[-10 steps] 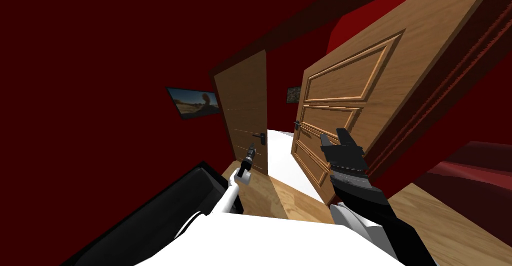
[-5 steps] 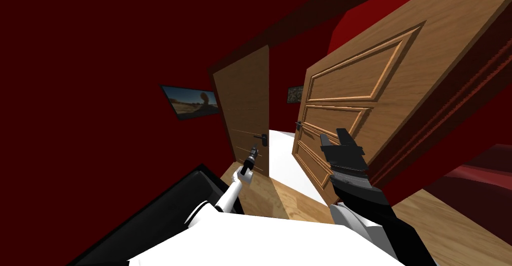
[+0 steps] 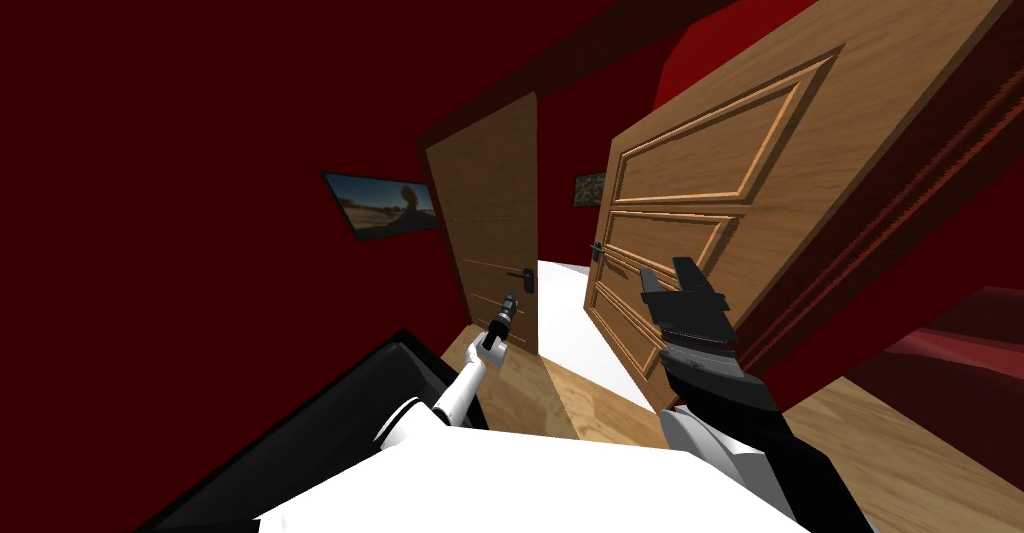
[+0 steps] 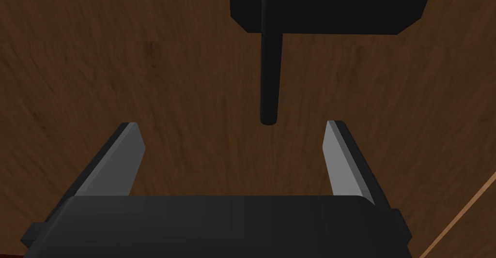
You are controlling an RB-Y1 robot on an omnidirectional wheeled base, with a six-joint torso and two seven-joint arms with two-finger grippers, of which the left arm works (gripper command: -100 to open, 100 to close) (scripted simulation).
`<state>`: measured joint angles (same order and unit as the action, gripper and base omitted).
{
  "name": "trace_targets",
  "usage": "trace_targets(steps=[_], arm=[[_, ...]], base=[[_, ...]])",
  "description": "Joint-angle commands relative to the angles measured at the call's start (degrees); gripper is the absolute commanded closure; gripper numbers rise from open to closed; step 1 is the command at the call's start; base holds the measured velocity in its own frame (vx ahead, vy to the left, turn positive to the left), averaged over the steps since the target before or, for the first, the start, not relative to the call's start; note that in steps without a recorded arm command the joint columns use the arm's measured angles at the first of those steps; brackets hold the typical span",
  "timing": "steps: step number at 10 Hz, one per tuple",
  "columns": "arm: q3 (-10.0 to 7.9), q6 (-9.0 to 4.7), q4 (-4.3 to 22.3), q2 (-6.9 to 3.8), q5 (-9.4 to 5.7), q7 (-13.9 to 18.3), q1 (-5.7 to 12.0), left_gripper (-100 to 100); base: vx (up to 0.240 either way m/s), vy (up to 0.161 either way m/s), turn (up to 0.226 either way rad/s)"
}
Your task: Push the door open
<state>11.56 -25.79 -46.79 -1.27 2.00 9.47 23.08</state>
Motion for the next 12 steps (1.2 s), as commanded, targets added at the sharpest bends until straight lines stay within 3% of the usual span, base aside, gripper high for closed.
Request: trace_targets(steps=[1,5,6,12], arm=[[0.0,0.0,0.0,-0.01,0.0,0.0,0.0,-100],[0.0,0.0,0.0,-0.01,0.0,0.0,0.0,-100],[0.4,0.9,0.62,-1.47,0.14,0.22,0.34,-100],[0.4,0.9,0.62,-1.47,0.14,0.22,0.34,-100]], base=[[0.006,-0.006,0.02],[-0.001,0.001,-0.004],[-0.012,0.012,-0.039],[-0.001,0.001,-0.003]])
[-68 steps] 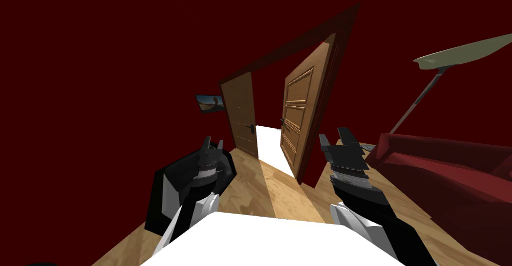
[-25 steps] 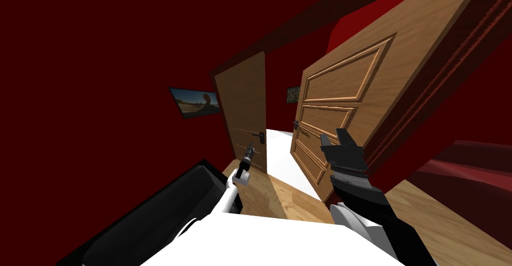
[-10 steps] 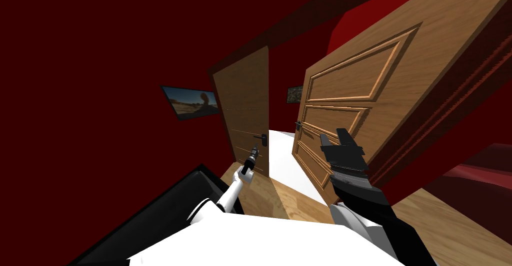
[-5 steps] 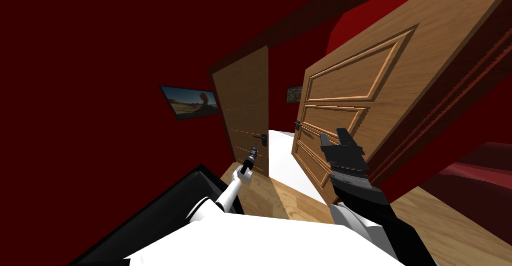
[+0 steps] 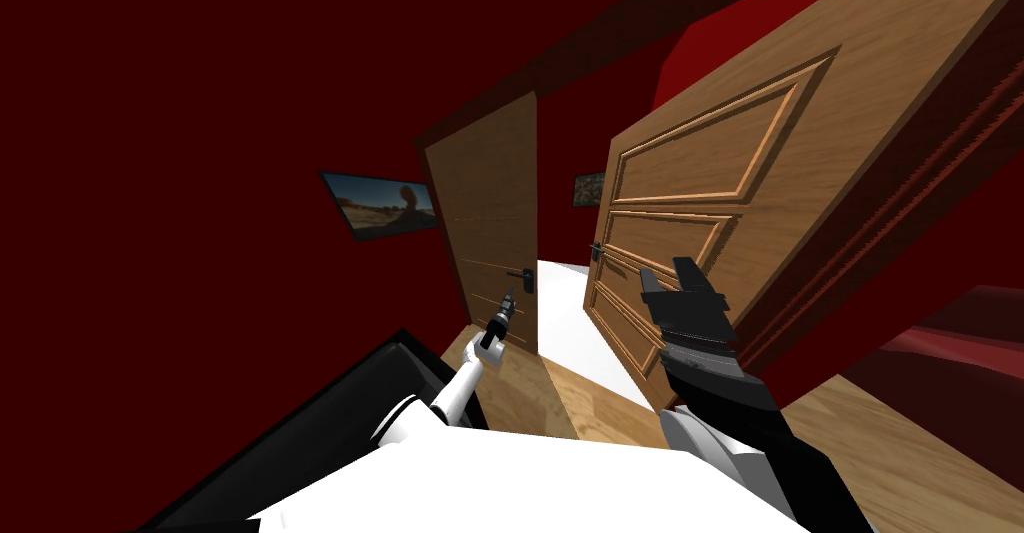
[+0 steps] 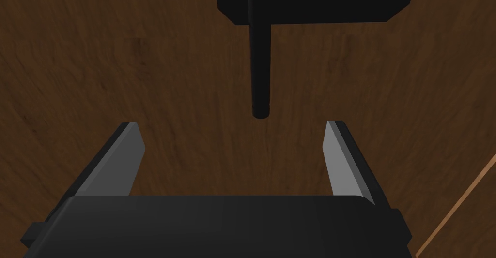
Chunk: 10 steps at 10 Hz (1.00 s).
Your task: Push the door open
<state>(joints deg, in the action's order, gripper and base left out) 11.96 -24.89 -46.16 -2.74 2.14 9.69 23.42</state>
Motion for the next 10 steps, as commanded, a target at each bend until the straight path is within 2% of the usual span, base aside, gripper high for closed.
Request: trace_targets(steps=[1,3,4,10], arm=[[0.0,0.0,0.0,0.0,0.0,0.0,0.0,-100],[0.0,0.0,0.0,0.0,0.0,0.0,0.0,-100],[0.41,0.48,0.33,-0.71,-0.03,0.44,0.2,-100],[0.41,0.48,0.33,-0.71,-0.03,0.44,0.2,-100]], base=[[-0.005,0.005,-0.017],[0.006,-0.007,0.021],[0.007,-0.007,0.023],[-0.001,0.001,-0.002]])
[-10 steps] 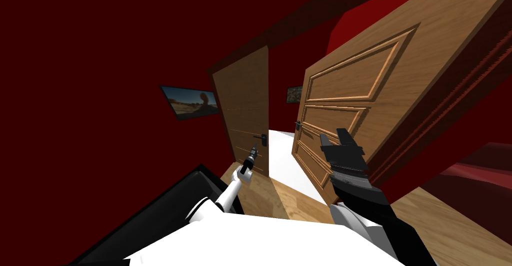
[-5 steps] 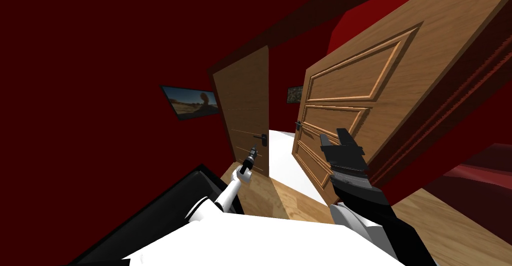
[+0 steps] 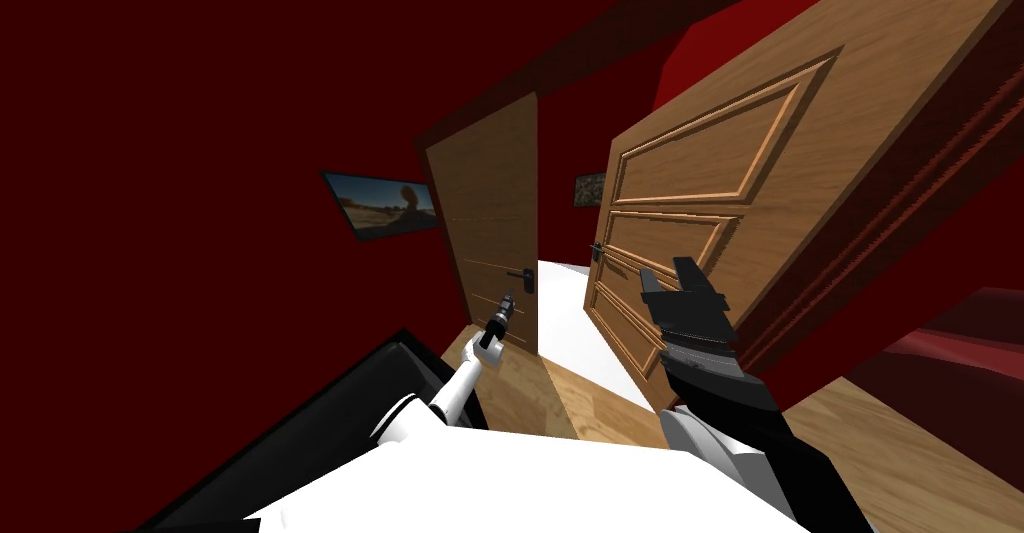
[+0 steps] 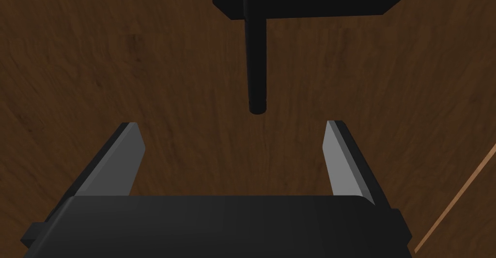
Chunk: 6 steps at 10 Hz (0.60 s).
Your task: Push the door open
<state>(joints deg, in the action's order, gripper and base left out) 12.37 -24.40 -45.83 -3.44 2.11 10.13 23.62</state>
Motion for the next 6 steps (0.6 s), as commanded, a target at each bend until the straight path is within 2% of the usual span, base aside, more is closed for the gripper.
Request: trace_targets(steps=[1,6], arm=[[0.0,0.0,0.0,0.0,0.0,0.0,0.0,-100],[0.41,0.28,0.26,-0.44,-0.11,0.56,0.17,-100]], base=[[0.0,0.0,0.0],[0.004,0.003,-0.02]])
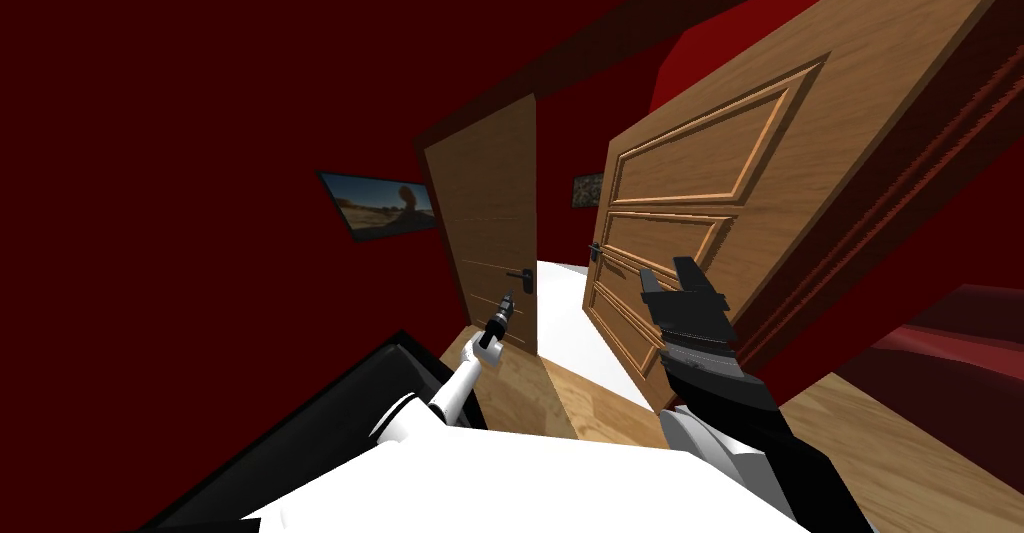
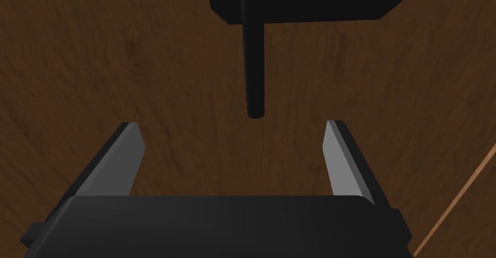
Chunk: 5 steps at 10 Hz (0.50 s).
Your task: Push the door open
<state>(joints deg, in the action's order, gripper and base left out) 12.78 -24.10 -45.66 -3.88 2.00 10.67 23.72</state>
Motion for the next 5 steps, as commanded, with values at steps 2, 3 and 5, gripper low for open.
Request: trace_targets(steps=[2,3,5], arm=[[0.0,-0.02,0.08,-0.01,-0.01,0.02,0.08,-100],[0.0,-0.02,0.08,-0.01,-0.01,0.02,0.08,-100],[0.0,-0.02,0.08,-0.01,-0.01,0.02,0.08,-100]], base=[[0.009,-0.005,0.01],[0.005,-0.005,0.016],[0.046,0.006,-0.044]])
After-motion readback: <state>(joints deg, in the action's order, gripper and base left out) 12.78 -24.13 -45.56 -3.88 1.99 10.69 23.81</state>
